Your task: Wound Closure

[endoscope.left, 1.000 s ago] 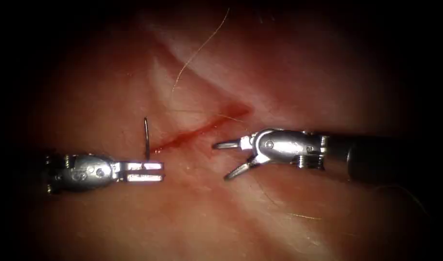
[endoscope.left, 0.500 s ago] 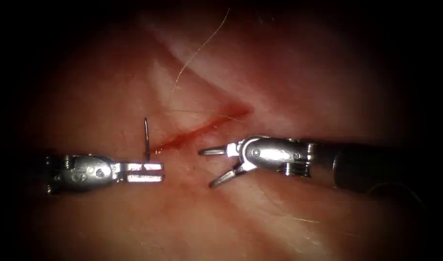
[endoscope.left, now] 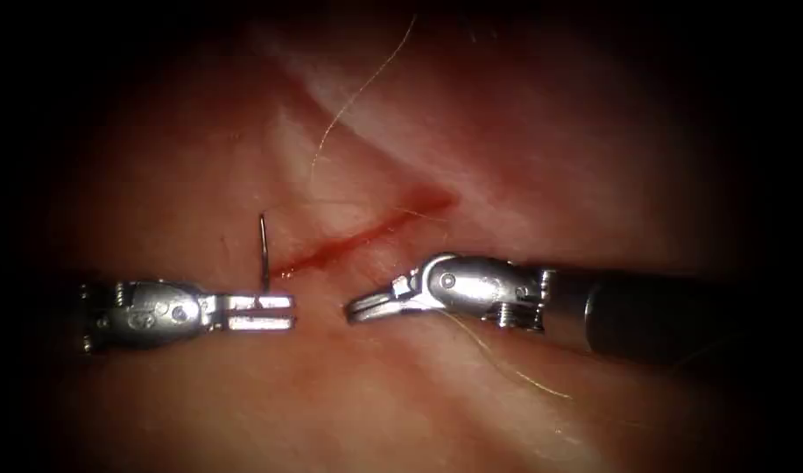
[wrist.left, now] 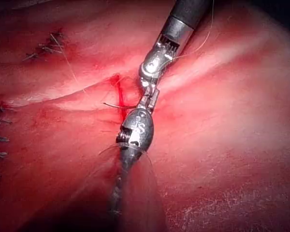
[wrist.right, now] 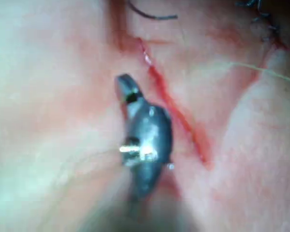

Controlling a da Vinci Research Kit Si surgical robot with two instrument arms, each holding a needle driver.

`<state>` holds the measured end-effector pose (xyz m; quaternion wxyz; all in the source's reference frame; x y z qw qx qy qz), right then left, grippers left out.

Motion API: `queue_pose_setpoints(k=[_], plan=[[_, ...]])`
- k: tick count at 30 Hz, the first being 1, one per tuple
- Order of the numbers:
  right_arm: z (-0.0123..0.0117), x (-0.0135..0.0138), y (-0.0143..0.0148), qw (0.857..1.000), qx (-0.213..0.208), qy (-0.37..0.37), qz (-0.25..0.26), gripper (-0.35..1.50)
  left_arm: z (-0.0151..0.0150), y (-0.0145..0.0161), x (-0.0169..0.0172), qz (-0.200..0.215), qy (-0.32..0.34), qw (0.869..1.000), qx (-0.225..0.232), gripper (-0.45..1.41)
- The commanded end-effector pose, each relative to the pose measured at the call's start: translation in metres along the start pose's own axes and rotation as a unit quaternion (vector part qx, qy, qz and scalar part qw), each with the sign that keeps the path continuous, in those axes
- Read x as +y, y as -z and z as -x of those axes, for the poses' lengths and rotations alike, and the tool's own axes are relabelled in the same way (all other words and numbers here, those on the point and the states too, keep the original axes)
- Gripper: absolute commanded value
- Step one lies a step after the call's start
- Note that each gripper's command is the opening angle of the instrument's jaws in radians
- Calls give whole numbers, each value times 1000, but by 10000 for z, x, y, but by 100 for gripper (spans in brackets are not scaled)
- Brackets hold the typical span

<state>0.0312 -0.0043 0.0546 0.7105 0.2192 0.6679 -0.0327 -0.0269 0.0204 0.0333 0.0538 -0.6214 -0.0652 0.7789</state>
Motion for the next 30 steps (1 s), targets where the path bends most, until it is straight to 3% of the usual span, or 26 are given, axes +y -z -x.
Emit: queue_pose_setpoints(k=[1, 7, 13, 15, 19, 30], plan=[[2, 4, -4, 1000, -4, 2, -3, -35, 5, -6, 0, 0, 0, 1000, 0, -45], [-5, -8, -5, 1000, -19, 3, -14, -35, 5, -6, 0, 0, 0, 1000, 1, -45], [-23, -41, -5, 998, -36, 5, -41, -35, 5, -6, 0, 0, 0, 1000, 1, -45], [-35, -68, -2, 998, -49, 10, -50, -35, 5, -6, 0, 0, 0, 1000, 1, -45], [-44, -96, 2, 997, -58, 16, -55, -35, 5, -7, 0, 0, 0, 1000, 1, -45], [-40, -85, 2, 997, -46, 14, -54, -35, 5, -9, 0, -1, 0, 1000, 0, -45]])
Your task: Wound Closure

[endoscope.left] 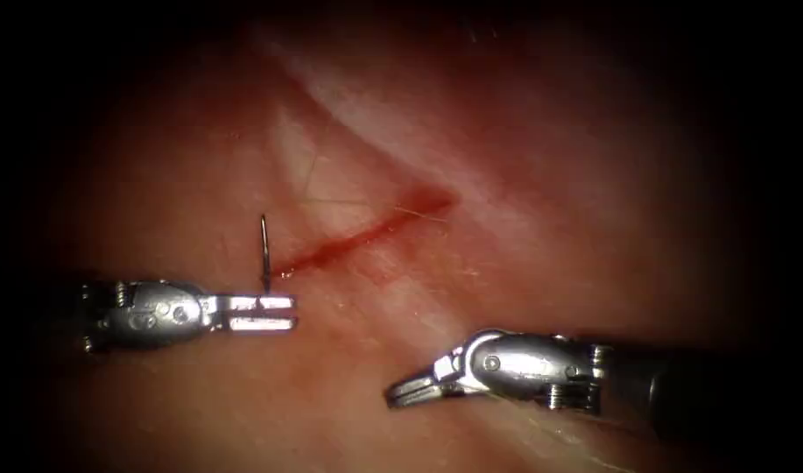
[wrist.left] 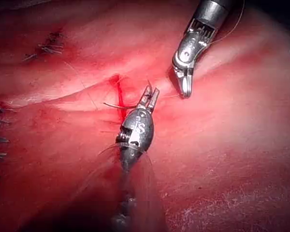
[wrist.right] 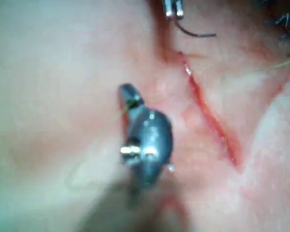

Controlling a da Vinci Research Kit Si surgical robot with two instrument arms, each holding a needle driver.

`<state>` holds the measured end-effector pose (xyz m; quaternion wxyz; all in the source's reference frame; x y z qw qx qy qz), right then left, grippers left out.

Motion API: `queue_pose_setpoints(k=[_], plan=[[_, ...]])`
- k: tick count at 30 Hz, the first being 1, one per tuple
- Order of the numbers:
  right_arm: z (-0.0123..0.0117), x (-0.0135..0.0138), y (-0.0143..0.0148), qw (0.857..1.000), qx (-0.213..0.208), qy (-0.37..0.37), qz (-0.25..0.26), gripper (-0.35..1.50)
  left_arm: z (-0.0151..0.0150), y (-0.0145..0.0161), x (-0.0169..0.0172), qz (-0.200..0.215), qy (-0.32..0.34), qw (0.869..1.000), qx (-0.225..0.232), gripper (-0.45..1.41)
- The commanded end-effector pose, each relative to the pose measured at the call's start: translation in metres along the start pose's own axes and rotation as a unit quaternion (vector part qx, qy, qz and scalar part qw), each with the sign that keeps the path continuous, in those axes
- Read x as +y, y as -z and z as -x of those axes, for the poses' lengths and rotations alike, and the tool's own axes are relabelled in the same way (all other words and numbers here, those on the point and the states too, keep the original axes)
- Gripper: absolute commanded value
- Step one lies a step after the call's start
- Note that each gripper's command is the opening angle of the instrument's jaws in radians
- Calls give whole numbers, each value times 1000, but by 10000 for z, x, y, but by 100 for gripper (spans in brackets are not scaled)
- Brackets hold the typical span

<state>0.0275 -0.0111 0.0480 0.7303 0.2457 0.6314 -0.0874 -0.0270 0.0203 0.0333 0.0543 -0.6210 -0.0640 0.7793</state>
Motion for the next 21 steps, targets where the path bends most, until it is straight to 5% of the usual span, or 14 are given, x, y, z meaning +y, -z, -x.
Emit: queue_pose_setpoints(k=[1, 2, 3, 6, 11, 12, 13, 14, 21], plan=[[4, 11, -11, 1000, 3, 22, 6, 46, 5, -8, 0, 0, 0, 1000, 0, -45], [4, 11, -11, 1000, 3, 22, 6, 46, 5, -8, 0, 0, 0, 1000, 0, -45], [4, 11, -10, 999, -3, 25, 40, 121, 5, -10, 1, -1, 0, 1000, 0, -45], [2, 9, 3, 997, -11, 19, 70, 140, 4, -19, 0, -3, 0, 1000, -7, -45], [-12, 6, 62, 994, -25, 26, 105, 140, -4, -52, -4, 16, 3, 1000, -20, -45], [-26, -2, 125, 987, -42, 15, 151, 140, -14, -88, -8, 24, 7, 999, -20, -45], [-26, -2, 125, 987, -42, 15, 151, 140, -14, -88, -8, 24, 7, 999, -20, -45], [-35, -14, 167, 983, -45, 6, 177, 141, -19, -112, -13, 28, 8, 999, -18, -45], [-45, -64, 267, 972, -58, -17, 226, 133, -15, -166, -40, 21, 10, 1000, -20, -45]])
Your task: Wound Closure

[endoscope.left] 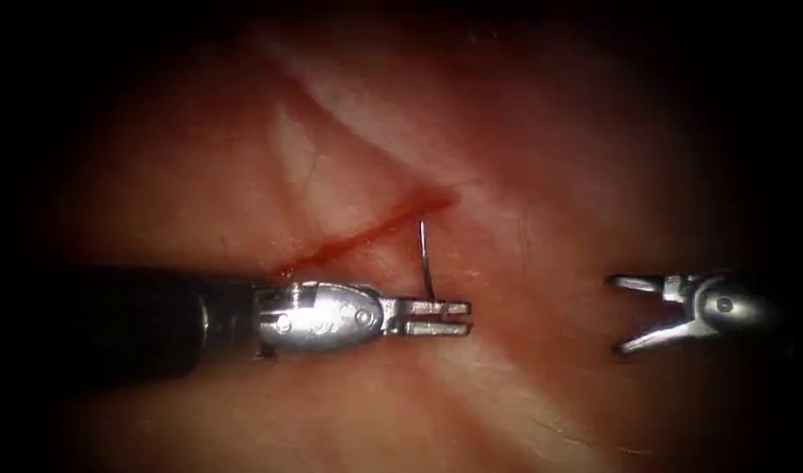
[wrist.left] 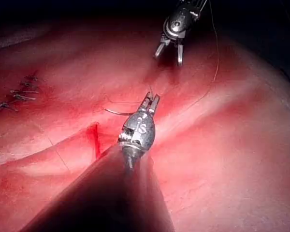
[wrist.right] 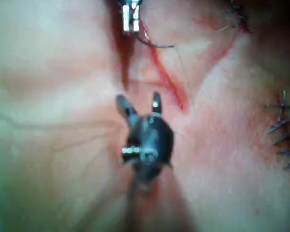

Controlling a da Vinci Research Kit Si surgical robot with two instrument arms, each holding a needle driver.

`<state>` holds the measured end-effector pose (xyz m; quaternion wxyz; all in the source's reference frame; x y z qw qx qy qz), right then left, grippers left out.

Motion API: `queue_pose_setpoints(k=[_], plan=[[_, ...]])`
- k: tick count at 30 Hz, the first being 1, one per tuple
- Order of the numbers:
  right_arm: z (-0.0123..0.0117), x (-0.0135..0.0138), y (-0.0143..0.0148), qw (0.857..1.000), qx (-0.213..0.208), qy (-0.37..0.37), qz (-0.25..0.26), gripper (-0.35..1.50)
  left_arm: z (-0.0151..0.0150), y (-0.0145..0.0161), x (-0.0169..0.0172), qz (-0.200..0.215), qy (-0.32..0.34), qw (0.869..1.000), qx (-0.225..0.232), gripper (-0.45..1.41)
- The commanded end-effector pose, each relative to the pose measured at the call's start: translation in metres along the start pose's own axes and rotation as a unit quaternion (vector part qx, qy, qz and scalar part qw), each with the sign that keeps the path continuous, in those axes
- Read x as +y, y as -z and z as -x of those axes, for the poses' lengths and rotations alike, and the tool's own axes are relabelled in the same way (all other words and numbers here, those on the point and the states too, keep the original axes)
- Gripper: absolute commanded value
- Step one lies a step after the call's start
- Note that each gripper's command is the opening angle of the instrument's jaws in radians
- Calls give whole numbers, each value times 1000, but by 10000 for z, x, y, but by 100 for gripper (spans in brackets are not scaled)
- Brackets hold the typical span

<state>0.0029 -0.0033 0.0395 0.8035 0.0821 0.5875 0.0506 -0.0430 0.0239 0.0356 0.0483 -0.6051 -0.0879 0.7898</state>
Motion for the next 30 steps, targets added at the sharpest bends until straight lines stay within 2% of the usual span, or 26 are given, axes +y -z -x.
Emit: queue_pose_setpoints(k=[1, 2, 5, 9, 12, 13, 14, 16, 17, 19, 20, 24, 30], plan=[[7, 0, 15, 1000, 4, -7, 14, 133, 6, -12, -7, -1, -1, 1000, 1, -45], [10, -3, 31, 999, 10, -14, 31, 133, 13, -23, -20, 0, 2, 1000, 2, -45], [12, -5, 41, 999, 11, -20, 46, 133, 23, -36, -38, -8, 7, 1000, -1, -45], [13, -7, 36, 999, 13, -24, 45, 133, 34, -50, -54, -11, 12, 1000, -1, -45], [9, -7, 18, 999, 17, -23, 38, 133, 53, -67, -64, -11, 24, 1000, -11, -45], [7, -7, 14, 999, 21, -25, 36, 133, 59, -71, -65, -11, 34, 999, -14, -18], [6, -6, 8, 999, 23, -22, 33, 133, 66, -77, -66, -10, 55, 998, -20, 19], [3, -7, -6, 999, 29, -23, 32, 133, 78, -84, -67, -10, 105, 994, -26, 66], [2, -8, -15, 999, 33, -22, 27, 133, 85, -89, -69, -13, 126, 991, -31, 98], [0, -10, -33, 999, 39, -21, 21, 133, 96, -93, -72, -29, 149, 988, -42, 125], [-1, -9, -45, 999, 41, -21, 20, 135, 98, -89, -73, -33, 154, 987, -44, 126], [-3, -6, -54, 999, 43, -22, 18, 135, 93, -78, -74, -36, 159, 986, -45, 130], [2, 14, -71, 999, 41, -26, 23, 135, 55, -34, -73, -45, 175, 982, -48, 128]])
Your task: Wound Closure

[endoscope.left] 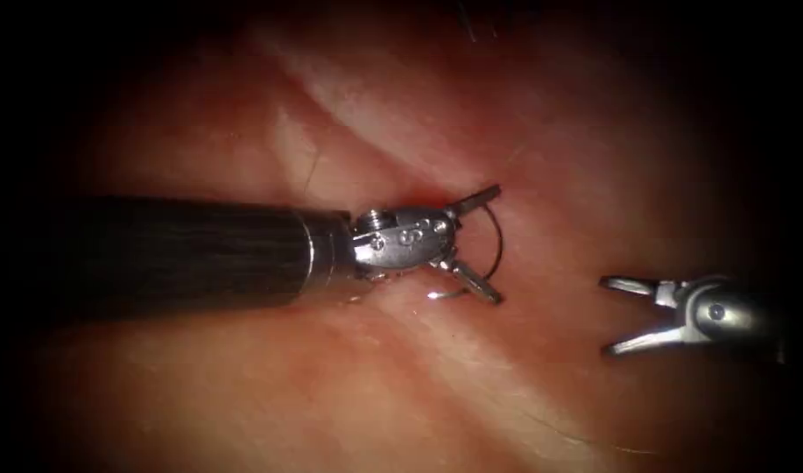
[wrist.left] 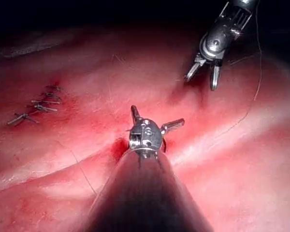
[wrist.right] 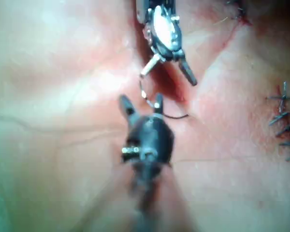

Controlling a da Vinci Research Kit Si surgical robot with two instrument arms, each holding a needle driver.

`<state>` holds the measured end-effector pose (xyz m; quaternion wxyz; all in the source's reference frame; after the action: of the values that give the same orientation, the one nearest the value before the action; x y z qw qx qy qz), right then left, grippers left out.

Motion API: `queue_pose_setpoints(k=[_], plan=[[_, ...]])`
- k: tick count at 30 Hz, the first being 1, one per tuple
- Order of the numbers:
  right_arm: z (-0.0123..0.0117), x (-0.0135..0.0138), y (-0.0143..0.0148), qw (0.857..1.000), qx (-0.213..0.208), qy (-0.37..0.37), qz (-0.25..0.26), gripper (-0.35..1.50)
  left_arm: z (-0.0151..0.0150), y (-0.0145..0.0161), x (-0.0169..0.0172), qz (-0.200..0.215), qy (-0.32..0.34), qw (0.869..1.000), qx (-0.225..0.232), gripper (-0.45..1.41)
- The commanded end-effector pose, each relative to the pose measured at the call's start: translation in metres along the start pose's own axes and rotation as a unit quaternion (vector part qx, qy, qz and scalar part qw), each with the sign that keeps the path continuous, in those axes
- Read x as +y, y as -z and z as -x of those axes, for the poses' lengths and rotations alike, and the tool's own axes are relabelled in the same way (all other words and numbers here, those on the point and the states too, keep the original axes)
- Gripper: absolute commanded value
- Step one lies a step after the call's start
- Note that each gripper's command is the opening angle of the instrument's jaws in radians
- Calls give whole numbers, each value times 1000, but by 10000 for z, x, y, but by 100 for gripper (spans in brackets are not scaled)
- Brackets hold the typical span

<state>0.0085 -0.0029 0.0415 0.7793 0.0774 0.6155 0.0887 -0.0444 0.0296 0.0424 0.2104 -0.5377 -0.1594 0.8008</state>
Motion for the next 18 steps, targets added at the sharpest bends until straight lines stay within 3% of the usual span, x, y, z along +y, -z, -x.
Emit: queue_pose_setpoints(k=[1, 6, 12, 13, 14, 18], plan=[[4, 10, -15, 1000, 1, 3, 0, 135, -1, 0, -1, -1, -7, 1000, -1, 128], [7, 34, -36, 1000, 7, -26, 6, 131, -8, 45, 18, -8, -17, 1000, -6, 128], [5, 67, -74, 995, 35, -87, 21, 130, 11, 80, 40, -17, -20, 1000, -14, 126], [6, 72, -84, 994, 43, -103, 18, 128, 16, 84, 42, -18, -21, 1000, -13, 125], [8, 85, -112, 989, 53, -135, 11, 125, 31, 99, 48, -20, -25, 999, -10, 121], [16, 102, -158, 979, 69, -190, -8, 116, 52, 124, 54, -27, -30, 999, 9, 115]])
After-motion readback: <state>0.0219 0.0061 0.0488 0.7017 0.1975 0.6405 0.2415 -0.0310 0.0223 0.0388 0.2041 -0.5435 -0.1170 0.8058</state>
